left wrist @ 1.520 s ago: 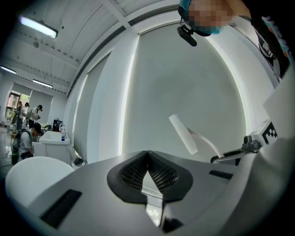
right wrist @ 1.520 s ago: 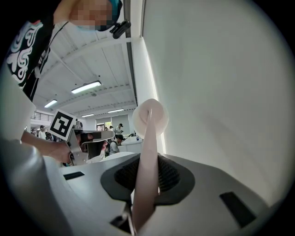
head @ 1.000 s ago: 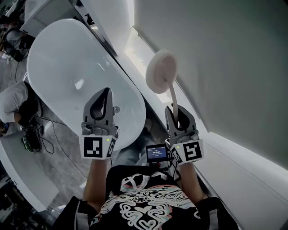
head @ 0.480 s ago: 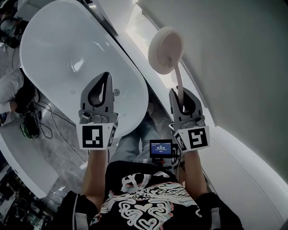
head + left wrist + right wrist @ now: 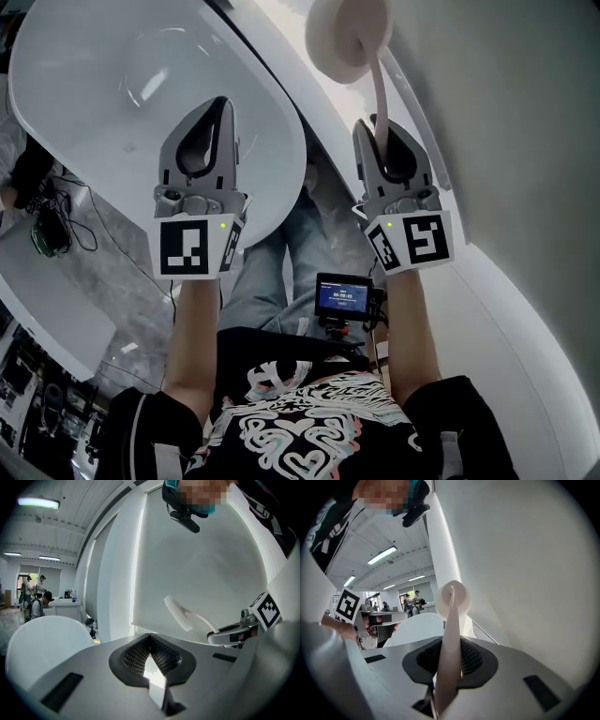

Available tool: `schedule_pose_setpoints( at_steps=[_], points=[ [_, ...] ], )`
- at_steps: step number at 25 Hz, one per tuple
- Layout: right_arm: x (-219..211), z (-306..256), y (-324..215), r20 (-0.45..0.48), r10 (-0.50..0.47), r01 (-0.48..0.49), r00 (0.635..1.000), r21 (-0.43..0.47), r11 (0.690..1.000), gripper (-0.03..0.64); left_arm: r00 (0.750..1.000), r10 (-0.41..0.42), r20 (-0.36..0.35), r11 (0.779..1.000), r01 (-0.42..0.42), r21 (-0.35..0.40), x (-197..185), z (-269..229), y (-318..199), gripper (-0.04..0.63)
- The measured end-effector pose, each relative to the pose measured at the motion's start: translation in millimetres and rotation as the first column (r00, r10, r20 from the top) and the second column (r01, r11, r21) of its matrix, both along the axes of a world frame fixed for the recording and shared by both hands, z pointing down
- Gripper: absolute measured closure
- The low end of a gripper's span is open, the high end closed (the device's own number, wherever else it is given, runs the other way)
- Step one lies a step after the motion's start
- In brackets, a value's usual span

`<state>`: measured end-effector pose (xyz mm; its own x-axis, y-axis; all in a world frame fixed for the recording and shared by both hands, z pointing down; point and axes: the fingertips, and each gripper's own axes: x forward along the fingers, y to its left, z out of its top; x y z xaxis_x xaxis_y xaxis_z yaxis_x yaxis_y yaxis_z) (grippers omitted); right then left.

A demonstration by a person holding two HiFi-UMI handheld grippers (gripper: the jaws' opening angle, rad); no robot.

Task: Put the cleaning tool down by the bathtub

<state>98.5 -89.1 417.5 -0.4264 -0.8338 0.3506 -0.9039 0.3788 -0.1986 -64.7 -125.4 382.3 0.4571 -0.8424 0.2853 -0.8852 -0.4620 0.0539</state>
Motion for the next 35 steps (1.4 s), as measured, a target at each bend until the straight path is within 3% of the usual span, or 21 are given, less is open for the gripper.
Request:
schedule_pose_setpoints(
  at_steps=[8,18,35],
  points=[
    [-2,54,1,0.000,-0.002,0.002,1.000,-0.040,0.999,0.526,1.000,-0.015,-0.005,0.999,0.015,-0.052,-3,57,10,0.578],
    [-22,83,-7,0.020,-0.025,0.026,0.999,-0.075,0.997,0.526,0.999,-0.036,-0.032,0.994,0.032,-0.103,-16,96,2,0.579],
    [-15,185,-37,-0.057,-0.055,0.047,0.997,-0.142,0.989,0.526,0.997,-0.071,-0.034,0.984,0.064,-0.168,-7,194,-21,0.578]
  ],
)
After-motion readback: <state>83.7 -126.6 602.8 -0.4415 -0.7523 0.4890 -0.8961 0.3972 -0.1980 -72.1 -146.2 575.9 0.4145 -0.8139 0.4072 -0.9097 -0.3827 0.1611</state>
